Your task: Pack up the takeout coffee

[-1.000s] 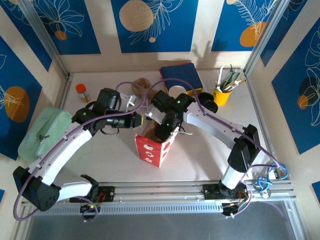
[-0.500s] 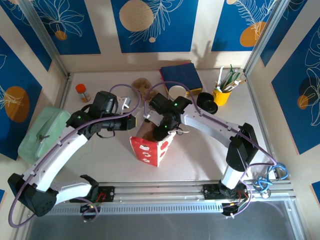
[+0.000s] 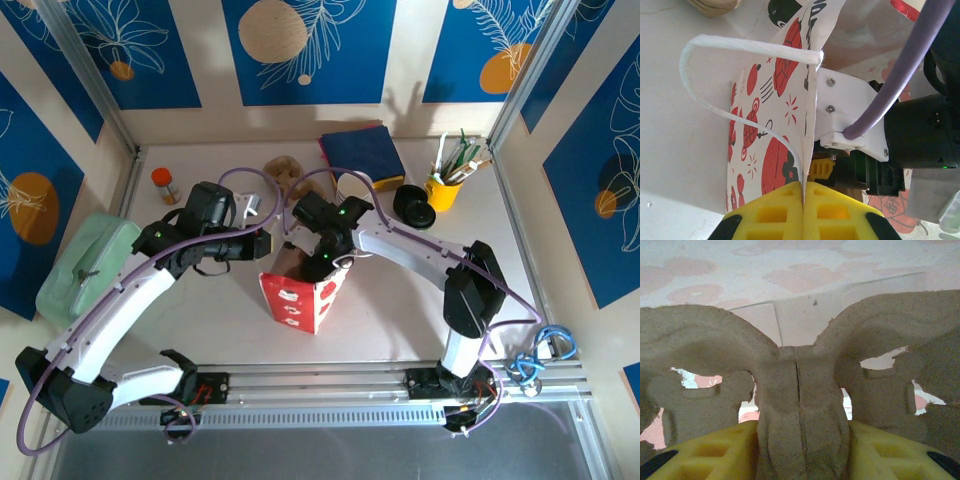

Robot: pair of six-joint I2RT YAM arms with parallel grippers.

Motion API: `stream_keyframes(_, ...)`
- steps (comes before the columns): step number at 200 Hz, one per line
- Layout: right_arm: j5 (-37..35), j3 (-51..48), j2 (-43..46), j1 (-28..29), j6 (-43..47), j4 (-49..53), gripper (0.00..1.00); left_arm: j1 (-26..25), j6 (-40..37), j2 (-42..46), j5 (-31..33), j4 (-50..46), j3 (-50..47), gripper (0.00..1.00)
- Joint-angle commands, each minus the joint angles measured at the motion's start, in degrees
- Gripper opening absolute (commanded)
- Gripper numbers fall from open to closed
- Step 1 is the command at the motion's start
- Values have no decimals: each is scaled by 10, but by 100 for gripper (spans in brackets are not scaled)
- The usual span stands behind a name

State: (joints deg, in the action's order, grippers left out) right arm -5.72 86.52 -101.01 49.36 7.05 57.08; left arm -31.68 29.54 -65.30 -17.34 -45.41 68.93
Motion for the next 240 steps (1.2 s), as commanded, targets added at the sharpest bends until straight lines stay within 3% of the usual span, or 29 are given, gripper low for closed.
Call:
stream_keyframes(1, 26, -13, -1, 5, -6, -10, 46, -3, 5, 7, -7, 6, 6, 0)
stream_keyframes(150, -1, -17, -36, 11, -9, -16, 47, -2, 9, -4, -16, 10, 12, 0)
stream_keyframes(207, -13, -10, -37, 19, -15, -10, 55, -3, 8, -4, -15, 7, 12, 0)
stream_keyframes(240, -5, -2, -22, 20, -22, -7, 69, -3, 8, -4, -14, 6, 14, 0)
